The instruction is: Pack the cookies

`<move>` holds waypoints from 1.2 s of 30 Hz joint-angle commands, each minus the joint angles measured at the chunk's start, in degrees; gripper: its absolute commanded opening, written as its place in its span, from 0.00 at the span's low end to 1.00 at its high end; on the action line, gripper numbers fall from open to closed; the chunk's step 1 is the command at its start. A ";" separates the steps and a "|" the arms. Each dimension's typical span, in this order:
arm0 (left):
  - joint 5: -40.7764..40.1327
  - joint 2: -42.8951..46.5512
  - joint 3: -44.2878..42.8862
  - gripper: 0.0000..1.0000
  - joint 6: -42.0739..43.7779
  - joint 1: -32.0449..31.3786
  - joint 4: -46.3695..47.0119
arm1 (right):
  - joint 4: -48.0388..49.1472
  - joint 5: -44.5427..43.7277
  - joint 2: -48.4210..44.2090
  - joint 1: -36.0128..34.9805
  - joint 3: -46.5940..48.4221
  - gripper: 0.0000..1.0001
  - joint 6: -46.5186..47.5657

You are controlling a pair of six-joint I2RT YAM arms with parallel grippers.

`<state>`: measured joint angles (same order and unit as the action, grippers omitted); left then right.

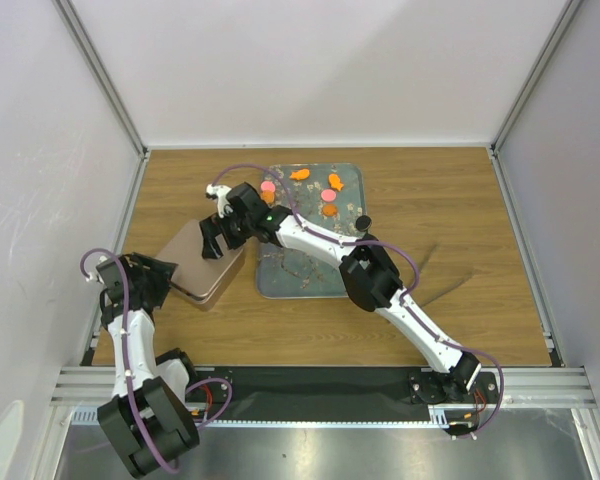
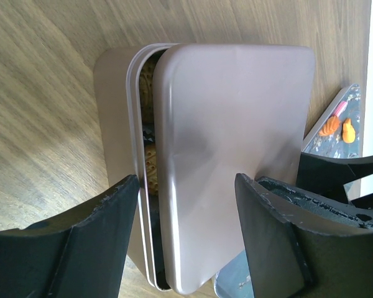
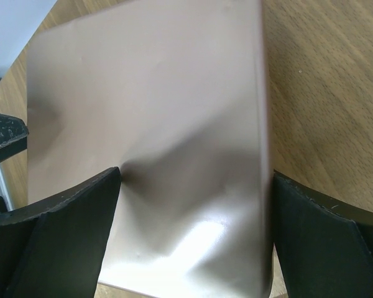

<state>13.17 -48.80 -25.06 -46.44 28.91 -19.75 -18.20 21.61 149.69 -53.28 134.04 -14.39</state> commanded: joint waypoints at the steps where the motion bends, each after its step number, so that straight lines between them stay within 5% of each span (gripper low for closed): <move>1: 1.95 -1.04 0.98 0.69 -0.41 -1.40 2.52 | -2.28 1.25 -2.91 -3.50 2.10 1.00 3.32; 36: 2.21 -2.53 3.17 0.62 -1.99 -2.80 5.42 | -6.24 -0.60 -3.17 -8.69 3.51 1.00 10.97</move>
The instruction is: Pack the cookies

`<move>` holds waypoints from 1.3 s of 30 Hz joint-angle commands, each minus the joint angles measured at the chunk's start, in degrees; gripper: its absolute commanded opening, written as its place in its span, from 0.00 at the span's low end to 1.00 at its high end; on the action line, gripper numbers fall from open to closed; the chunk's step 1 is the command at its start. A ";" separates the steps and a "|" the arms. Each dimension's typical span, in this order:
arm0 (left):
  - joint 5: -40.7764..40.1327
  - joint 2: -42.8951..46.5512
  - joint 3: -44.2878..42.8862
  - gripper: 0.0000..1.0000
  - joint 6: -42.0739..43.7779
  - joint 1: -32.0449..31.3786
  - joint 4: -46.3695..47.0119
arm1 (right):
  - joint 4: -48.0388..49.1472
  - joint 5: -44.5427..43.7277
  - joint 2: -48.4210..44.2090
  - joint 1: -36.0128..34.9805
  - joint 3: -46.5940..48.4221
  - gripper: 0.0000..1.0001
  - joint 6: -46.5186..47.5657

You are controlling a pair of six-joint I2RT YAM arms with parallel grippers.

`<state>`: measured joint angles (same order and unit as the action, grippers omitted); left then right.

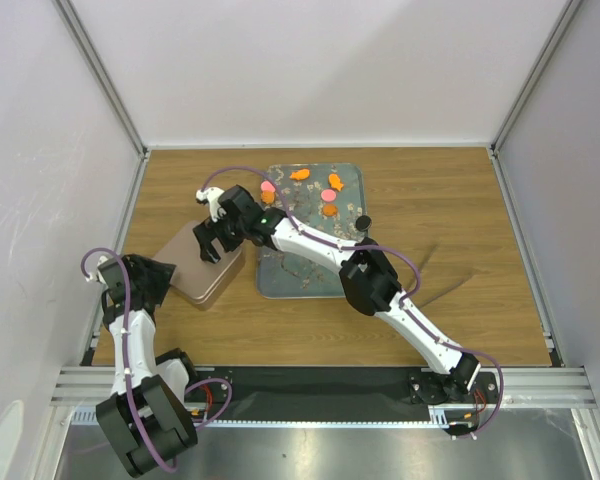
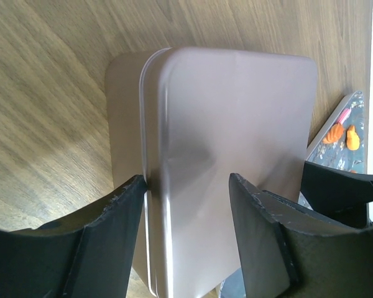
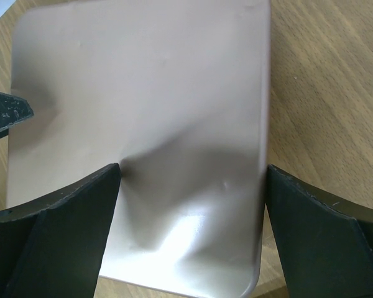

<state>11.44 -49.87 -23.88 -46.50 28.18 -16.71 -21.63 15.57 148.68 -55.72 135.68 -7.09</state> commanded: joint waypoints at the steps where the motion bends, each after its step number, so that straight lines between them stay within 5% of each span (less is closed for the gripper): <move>1: 4.03 -1.55 2.08 0.61 -2.01 -2.26 2.47 | -2.89 5.52 -2.08 -6.50 1.96 1.00 3.84; 23: 2.80 -3.75 3.31 0.50 -3.07 -2.61 2.91 | -4.30 4.11 -0.76 -5.98 1.70 1.00 3.32; 39: 2.53 -4.01 2.35 0.52 -2.54 -2.61 1.42 | 1.06 13.33 -3.66 -1.41 -7.79 0.97 -3.62</move>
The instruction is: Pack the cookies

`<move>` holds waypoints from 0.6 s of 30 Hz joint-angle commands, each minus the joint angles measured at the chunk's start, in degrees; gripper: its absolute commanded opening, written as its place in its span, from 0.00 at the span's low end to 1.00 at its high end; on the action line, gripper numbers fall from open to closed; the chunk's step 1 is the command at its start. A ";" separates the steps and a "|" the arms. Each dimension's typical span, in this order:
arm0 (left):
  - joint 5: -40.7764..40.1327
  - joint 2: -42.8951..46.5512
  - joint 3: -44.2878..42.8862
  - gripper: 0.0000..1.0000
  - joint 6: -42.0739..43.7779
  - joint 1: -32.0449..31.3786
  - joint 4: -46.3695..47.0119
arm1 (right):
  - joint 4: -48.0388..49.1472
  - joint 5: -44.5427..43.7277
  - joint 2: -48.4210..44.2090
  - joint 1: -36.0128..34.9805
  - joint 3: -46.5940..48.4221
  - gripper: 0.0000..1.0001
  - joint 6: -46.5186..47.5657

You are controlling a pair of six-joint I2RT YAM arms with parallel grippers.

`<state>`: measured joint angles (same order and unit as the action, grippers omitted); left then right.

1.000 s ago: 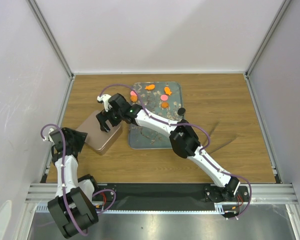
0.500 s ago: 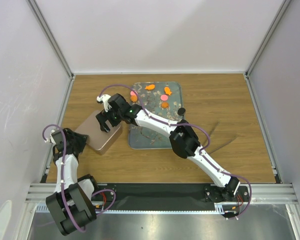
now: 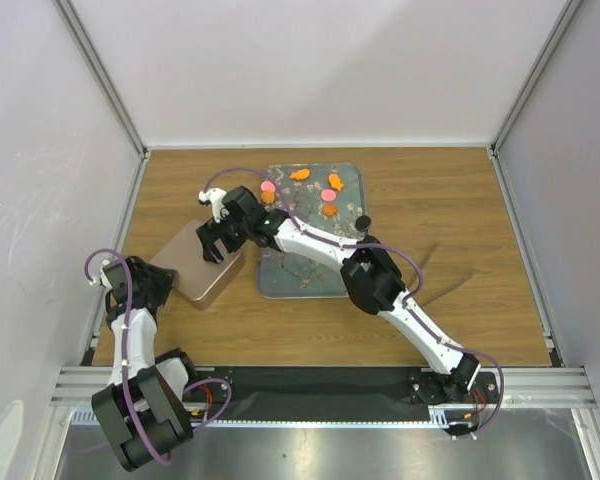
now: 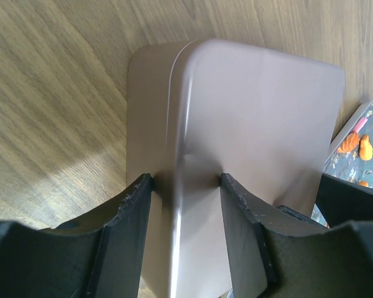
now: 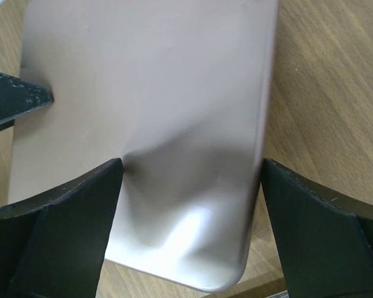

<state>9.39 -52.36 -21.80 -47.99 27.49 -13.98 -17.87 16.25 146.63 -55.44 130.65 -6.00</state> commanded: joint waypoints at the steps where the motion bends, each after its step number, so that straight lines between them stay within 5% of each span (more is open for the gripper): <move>1: 4.59 -1.34 0.18 0.52 -0.97 -1.91 -1.32 | -2.61 12.75 -1.61 -1.43 -2.68 0.96 -5.42; 18: 2.83 0.59 -8.34 0.70 2.37 -1.91 -7.29 | -1.38 12.93 -4.94 4.90 4.43 1.00 -9.29</move>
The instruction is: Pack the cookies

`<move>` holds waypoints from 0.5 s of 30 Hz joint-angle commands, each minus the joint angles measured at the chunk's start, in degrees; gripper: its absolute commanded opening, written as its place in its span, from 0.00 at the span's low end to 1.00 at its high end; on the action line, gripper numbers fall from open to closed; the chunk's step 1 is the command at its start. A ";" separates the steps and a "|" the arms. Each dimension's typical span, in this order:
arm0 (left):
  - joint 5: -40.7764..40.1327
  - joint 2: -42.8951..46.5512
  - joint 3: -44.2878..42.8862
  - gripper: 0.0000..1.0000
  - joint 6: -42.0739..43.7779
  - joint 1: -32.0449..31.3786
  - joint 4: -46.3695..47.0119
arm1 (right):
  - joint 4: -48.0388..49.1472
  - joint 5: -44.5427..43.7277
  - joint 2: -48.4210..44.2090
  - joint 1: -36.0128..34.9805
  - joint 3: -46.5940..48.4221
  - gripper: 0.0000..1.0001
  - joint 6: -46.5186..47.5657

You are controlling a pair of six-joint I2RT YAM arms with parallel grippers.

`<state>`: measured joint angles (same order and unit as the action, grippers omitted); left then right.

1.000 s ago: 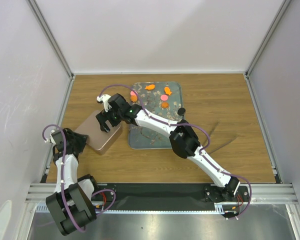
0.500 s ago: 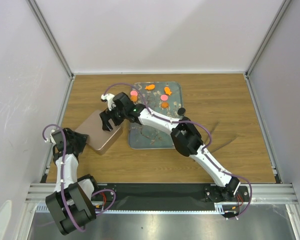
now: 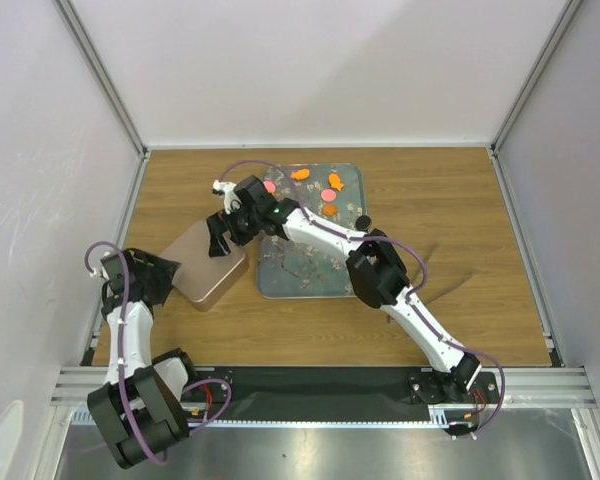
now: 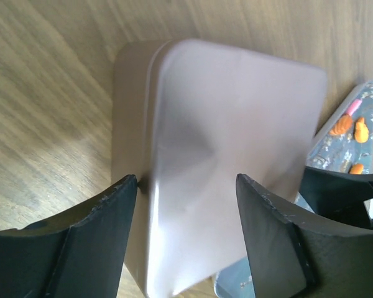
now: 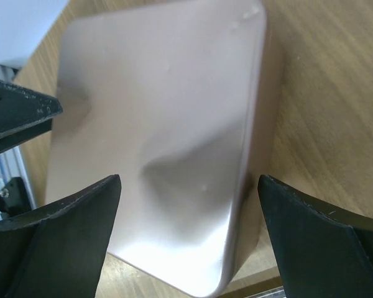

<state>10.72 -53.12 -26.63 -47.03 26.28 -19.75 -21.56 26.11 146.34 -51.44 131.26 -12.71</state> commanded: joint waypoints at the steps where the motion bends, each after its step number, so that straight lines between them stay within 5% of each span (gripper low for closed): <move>1: 0.80 1.53 -4.56 0.71 1.58 -0.71 -1.96 | 2.49 2.90 -4.84 1.16 4.17 1.00 -2.67; 15: -5.28 9.88 -16.69 0.69 9.48 -0.71 -11.89 | 4.16 0.01 -12.55 3.89 1.20 0.99 -4.60</move>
<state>6.22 -45.23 -38.41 -42.44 25.89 -30.02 -19.90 27.42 141.32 -47.97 133.12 -16.53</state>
